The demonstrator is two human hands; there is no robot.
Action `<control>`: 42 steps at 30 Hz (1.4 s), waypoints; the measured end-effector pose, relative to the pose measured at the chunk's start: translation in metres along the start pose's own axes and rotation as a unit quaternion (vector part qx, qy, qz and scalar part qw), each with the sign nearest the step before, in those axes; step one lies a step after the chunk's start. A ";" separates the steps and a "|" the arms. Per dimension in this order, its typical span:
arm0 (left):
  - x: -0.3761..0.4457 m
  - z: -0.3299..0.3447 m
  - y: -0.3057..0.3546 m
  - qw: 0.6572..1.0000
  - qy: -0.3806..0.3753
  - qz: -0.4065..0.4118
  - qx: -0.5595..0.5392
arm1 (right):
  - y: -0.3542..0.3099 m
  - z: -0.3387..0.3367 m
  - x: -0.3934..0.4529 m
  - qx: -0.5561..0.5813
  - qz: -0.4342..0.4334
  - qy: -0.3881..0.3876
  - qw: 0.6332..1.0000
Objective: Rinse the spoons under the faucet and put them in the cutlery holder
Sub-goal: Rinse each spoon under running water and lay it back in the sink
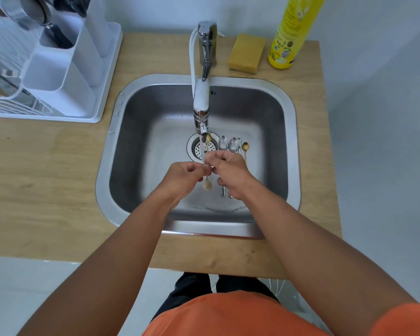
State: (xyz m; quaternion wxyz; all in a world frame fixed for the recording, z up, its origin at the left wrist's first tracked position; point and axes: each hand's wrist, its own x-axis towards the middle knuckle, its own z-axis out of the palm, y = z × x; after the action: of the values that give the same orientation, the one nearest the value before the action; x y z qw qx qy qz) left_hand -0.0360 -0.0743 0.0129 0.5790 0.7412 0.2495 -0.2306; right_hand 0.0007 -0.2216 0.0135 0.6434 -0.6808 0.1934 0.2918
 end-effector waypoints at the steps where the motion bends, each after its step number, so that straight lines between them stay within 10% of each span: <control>1: -0.001 0.001 0.000 1.000 -0.013 -0.002 -0.005 | -0.002 -0.003 0.000 -0.005 0.001 0.004 1.000; 17: 0.008 -0.002 -0.020 0.998 -0.033 -0.031 0.049 | 0.003 -0.044 0.035 -0.274 -0.016 0.228 0.934; 42: 0.023 -0.027 -0.054 0.994 -0.015 -0.060 0.087 | 0.027 -0.052 0.065 -0.403 0.073 0.301 0.861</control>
State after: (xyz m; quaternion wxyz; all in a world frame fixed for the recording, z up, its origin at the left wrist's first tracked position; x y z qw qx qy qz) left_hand -0.0508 -0.0344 -0.0356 0.5013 0.7688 0.2639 -0.2968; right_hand 0.0405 -0.2678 -0.0492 0.2007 -0.9194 0.2918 0.1714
